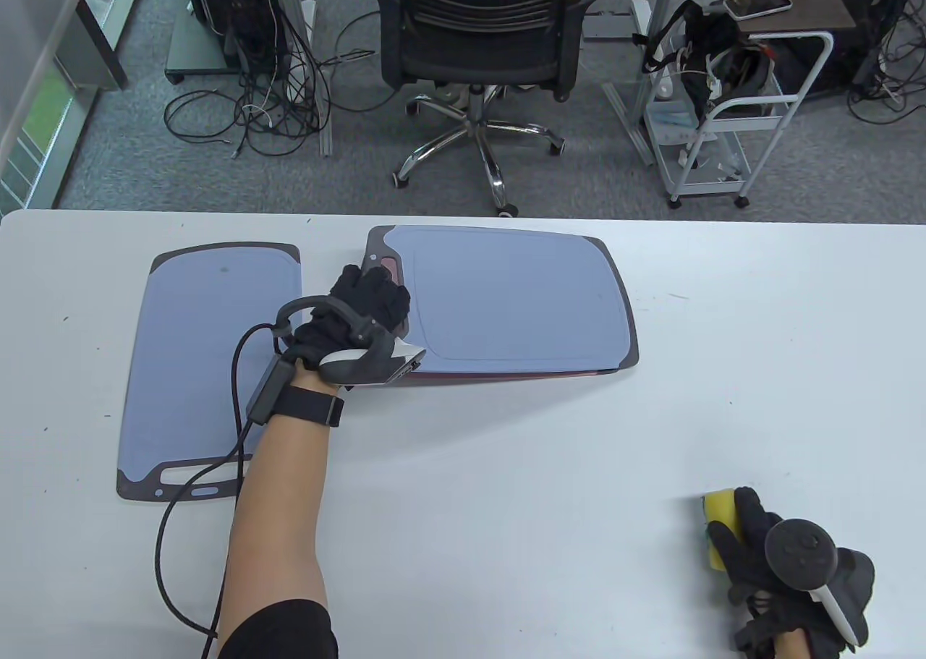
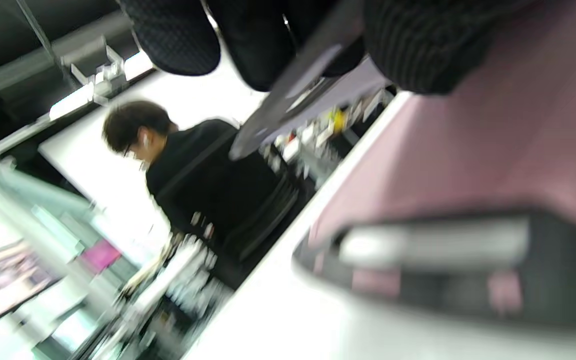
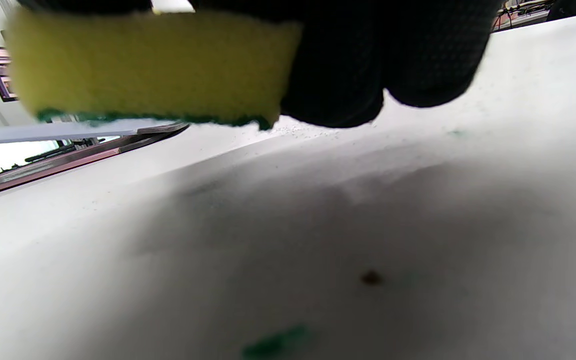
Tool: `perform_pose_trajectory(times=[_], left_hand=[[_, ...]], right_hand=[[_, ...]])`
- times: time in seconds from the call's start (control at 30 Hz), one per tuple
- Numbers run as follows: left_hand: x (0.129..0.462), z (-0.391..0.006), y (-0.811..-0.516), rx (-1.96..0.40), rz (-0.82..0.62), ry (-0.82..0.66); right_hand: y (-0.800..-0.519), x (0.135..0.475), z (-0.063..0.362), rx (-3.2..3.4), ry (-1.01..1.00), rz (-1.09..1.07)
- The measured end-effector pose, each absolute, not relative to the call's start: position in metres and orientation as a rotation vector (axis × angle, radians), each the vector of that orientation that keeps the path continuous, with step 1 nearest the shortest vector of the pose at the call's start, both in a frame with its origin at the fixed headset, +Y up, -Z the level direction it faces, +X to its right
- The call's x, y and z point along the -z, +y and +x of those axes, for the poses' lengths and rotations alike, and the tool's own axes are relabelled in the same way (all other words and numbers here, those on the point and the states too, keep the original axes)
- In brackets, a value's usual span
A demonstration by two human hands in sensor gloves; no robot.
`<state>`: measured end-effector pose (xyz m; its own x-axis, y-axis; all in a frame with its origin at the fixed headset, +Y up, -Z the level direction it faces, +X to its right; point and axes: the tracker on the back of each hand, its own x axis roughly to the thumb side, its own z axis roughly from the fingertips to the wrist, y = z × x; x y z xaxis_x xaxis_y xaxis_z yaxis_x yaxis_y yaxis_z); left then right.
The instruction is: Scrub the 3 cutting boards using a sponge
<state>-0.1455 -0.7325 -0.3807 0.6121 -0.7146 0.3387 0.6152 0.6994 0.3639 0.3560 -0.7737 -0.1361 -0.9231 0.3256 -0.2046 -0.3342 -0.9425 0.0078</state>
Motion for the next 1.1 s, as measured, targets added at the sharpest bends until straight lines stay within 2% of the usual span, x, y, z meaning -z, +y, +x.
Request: perform_pose_trajectory(times=[0.1,0.17,0.2,0.27,0.3,0.4,0.5,0.83,1.1], left_hand=[[0.385,-0.144,-0.753,0.776,0.114,-0.448],[0.388,-0.143,-0.766,0.781,-0.014,-0.404],[0.389,-0.143,-0.772,0.753,-0.106,-0.363],[0.388,-0.149,-0.776,0.672,-0.187,-0.227],[0.383,-0.154,-0.776,0.594,-0.221,-0.208],[0.363,-0.165,-0.773,0.525,-0.191,-0.219],[0.331,-0.183,-0.772,0.554,-0.225,-0.202],[0.224,-0.266,-0.782,0.337,-0.326,-0.002],[0.179,-0.295,-0.794,0.231,-0.296,0.149]], right_hand=[[-0.774,0.136,0.356,-2.789,0.069,-0.277],[-0.774,0.136,0.355,-2.783,0.083,-0.264],[-0.775,0.136,0.354,-2.776,0.094,-0.253],[-0.775,0.135,0.353,-2.783,0.099,-0.247],[-0.774,0.135,0.352,-2.788,0.099,-0.237],[-0.772,0.135,0.350,-2.781,0.080,-0.213],[-0.772,0.135,0.348,-2.778,0.082,-0.191],[-0.771,0.135,0.342,-2.766,0.084,-0.136],[-0.773,0.135,0.341,-2.756,0.083,-0.119]])
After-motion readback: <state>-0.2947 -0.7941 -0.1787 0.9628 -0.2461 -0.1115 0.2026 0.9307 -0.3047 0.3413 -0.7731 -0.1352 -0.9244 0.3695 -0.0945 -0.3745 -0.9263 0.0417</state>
